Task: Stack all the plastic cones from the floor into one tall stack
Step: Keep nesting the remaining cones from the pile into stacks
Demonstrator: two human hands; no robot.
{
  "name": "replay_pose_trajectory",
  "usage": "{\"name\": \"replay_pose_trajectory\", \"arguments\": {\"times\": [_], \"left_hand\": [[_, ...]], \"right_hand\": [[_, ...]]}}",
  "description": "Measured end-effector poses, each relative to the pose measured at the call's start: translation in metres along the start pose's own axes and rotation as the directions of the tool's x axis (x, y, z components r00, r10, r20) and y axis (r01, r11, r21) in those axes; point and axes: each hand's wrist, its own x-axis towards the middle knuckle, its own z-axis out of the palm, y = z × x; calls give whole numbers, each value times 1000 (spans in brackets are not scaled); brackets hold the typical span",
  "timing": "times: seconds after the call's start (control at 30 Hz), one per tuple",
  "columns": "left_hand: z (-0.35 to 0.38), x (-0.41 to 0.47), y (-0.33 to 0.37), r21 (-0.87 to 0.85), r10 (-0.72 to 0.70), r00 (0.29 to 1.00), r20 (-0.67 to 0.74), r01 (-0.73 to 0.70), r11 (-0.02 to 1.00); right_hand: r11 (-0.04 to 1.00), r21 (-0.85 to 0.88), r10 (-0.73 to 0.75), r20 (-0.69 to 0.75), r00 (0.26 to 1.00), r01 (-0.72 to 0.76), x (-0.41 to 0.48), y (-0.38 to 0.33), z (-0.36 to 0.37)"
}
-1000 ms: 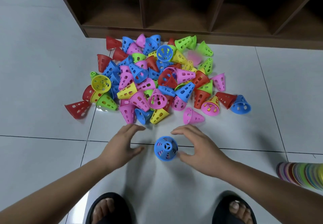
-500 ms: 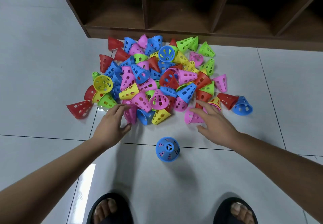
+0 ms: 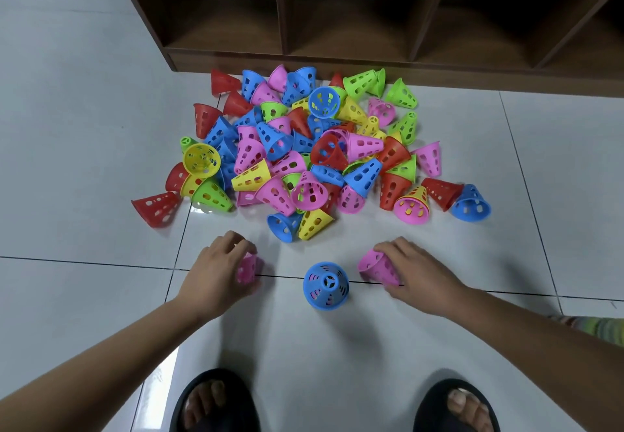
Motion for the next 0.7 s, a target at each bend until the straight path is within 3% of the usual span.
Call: {"name": "replay_pose_trajectory", "arguments": {"times": [0.27, 0.43, 0.7], "left_hand": [[-9, -9, -15, 61, 55, 975, 215, -70, 996], [-3, -17, -23, -88, -167, 973, 157, 182, 979], [4, -21, -14, -112, -177, 977, 118, 190, 975]], "right_hand": [[963, 261, 91, -53, 994, -74, -22, -8, 23], [922, 387, 80, -119, 990, -28, -29, -30, -2], [982, 127, -139, -31, 990, 141, -63, -74, -78]]}}
